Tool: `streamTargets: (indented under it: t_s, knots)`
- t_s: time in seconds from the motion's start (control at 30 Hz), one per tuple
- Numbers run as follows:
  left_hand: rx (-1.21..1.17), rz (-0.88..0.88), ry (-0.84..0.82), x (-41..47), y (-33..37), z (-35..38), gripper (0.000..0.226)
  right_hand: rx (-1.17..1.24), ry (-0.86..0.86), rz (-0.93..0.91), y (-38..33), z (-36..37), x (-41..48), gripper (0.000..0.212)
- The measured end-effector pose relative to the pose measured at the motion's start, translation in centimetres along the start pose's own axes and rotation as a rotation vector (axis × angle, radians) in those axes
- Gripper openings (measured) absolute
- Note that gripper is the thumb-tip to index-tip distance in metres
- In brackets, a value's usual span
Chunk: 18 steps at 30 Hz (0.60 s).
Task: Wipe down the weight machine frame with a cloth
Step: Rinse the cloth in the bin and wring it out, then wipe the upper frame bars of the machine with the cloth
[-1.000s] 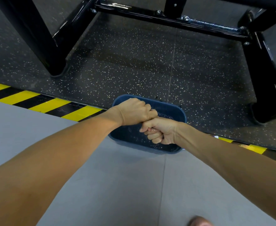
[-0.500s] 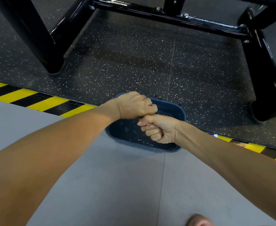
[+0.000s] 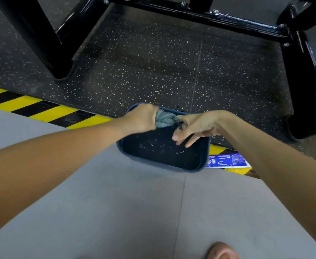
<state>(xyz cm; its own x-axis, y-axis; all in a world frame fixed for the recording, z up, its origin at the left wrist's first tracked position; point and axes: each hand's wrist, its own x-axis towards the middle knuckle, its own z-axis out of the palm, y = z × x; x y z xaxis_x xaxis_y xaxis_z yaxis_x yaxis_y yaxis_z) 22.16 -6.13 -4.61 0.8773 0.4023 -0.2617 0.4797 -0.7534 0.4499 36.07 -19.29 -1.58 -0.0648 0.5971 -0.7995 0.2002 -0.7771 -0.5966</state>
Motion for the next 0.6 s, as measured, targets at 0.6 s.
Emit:
streamTargets:
  t_s: [0.6]
  knots:
    - [-0.821,-0.456,-0.215,-14.7,11.2,-18.5,0.020,0.746,0.262,0.132,-15.2,7.9,-15.0,0.027]
